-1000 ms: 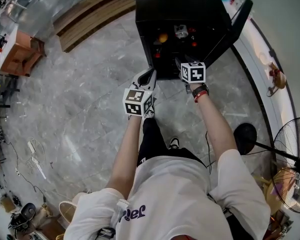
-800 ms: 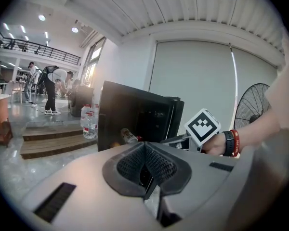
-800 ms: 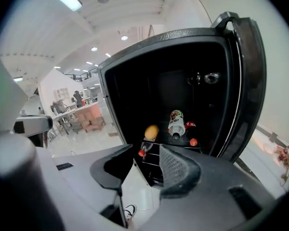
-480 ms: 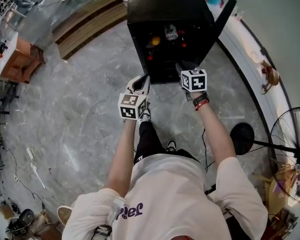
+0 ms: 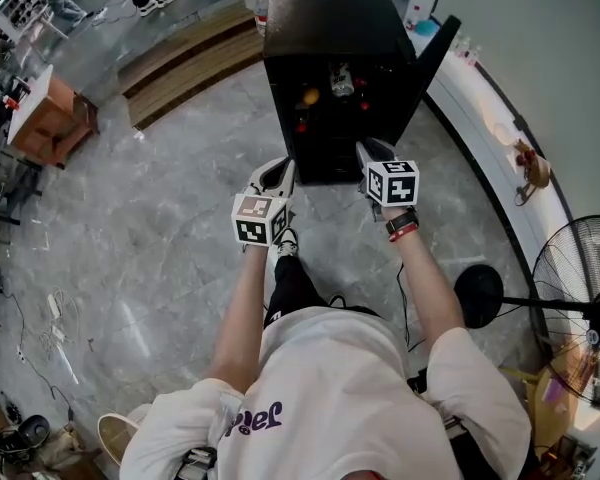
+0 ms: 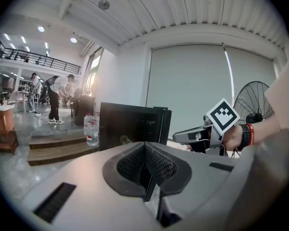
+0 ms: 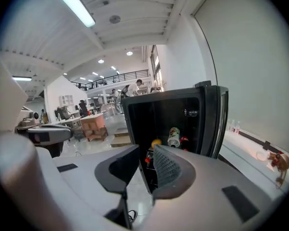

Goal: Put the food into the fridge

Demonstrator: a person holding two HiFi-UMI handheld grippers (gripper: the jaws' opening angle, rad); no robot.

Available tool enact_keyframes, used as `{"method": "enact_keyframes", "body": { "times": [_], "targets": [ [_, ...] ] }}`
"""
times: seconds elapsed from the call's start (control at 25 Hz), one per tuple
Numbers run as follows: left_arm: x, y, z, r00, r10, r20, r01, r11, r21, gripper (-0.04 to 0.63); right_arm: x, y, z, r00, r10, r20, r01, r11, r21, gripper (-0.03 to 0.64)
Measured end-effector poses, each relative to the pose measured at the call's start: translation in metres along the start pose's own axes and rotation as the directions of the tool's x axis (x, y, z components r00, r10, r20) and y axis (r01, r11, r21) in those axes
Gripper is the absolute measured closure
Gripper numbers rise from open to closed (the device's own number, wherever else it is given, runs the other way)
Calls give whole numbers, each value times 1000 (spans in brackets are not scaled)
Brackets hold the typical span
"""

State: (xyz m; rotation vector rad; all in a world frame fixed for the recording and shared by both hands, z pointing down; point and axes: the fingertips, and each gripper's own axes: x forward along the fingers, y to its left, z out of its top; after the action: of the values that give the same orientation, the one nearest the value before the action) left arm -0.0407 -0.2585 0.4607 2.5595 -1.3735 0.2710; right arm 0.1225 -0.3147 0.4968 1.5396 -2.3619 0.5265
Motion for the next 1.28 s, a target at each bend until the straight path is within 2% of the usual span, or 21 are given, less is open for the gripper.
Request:
{"method": "enact_keyframes", "body": {
  "times": [0.8, 1.28],
  "targets": [
    [-72, -49, 33, 994, 52, 100, -54, 998, 14, 578, -124, 42, 17, 987, -3, 158, 3, 1000, 0, 565],
    [-100, -69, 43, 985, 82, 154, -87, 996, 28, 578, -161, 47, 20, 972, -37, 233, 32, 999, 26, 598]
  ]
}}
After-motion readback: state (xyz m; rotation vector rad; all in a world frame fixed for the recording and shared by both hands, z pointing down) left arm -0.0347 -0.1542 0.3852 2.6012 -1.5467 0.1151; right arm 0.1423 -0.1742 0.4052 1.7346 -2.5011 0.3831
